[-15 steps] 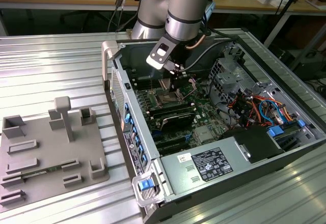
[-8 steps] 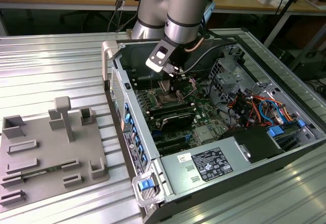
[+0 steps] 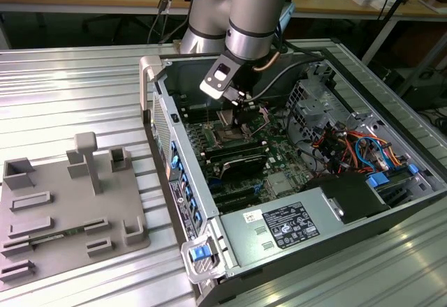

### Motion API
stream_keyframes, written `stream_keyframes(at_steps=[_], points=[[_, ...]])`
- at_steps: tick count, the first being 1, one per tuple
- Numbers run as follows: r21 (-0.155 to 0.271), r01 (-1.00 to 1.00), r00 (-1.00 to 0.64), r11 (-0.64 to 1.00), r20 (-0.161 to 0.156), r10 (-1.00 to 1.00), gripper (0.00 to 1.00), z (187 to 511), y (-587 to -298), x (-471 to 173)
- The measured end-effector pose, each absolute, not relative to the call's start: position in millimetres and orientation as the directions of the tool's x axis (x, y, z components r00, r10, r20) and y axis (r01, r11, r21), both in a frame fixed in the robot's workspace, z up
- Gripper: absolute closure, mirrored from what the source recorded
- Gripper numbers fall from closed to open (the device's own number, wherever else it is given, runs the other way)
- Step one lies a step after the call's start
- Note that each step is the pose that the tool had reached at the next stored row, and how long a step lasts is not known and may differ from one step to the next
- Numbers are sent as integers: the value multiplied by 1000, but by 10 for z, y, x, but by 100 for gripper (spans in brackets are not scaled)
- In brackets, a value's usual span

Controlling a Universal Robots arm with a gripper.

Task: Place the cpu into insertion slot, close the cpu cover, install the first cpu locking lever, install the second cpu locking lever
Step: 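Place the cpu into insertion slot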

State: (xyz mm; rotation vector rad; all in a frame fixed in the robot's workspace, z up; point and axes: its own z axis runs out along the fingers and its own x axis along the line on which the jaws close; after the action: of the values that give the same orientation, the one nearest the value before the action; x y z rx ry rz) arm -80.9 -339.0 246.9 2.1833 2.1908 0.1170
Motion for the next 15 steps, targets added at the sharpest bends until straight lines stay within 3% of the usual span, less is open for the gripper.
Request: stream_keyframes(at_steps=[15], points=[[85,996,-20,18,20,1000,45,2132,-3326,-765]])
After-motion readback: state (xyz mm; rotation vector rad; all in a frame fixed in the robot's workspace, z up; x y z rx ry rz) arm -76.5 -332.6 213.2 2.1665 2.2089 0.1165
